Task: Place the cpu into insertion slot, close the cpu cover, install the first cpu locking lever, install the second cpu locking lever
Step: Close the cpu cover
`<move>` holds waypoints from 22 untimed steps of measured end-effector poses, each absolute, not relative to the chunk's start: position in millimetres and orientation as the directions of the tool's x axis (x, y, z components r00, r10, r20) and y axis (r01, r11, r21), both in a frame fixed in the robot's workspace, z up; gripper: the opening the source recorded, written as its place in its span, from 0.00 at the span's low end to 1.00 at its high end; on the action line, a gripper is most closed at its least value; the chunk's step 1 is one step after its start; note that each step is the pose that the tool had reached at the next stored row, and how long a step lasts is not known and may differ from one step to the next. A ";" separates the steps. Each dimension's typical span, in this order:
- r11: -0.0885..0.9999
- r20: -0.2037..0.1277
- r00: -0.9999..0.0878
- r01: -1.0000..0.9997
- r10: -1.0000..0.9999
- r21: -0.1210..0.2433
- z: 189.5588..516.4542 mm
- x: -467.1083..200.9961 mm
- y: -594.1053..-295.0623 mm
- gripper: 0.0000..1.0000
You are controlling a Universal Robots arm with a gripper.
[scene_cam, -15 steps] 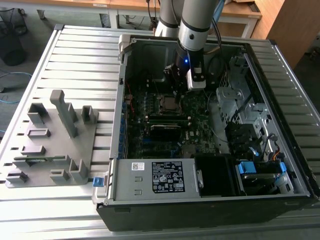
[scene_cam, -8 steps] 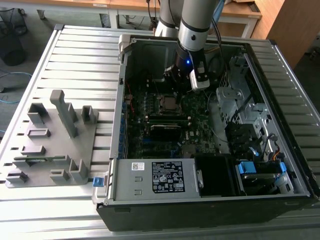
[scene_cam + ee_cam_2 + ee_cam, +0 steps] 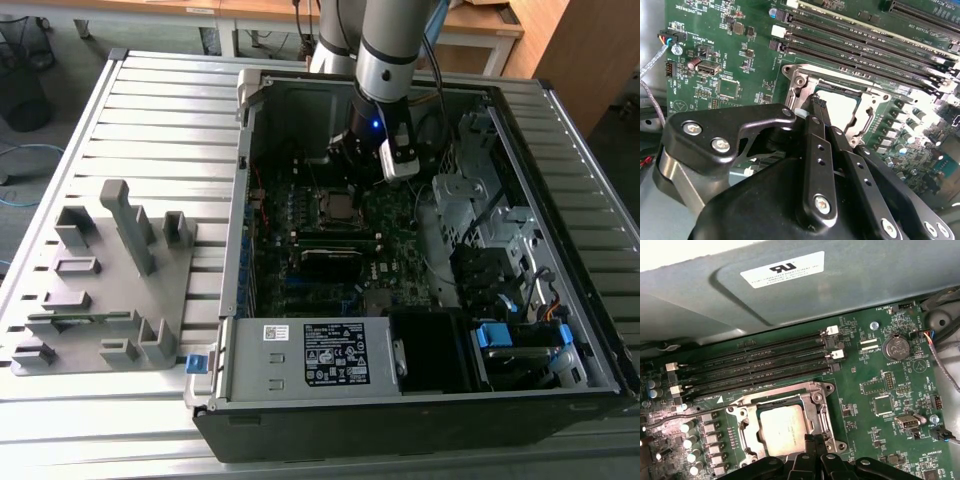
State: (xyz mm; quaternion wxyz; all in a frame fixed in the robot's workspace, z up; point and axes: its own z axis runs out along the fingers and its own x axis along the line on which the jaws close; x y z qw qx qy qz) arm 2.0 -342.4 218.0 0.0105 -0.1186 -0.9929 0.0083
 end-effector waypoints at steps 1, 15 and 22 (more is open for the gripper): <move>0.972 0.011 -0.972 0.233 0.233 -0.017 217.9 1.9 -342.4 0.10; 0.993 -0.027 -0.993 0.114 0.114 -0.009 214.9 0.9 -342.4 0.10; 0.999 -0.031 -0.998 0.053 0.052 -0.008 214.1 0.9 -342.4 0.10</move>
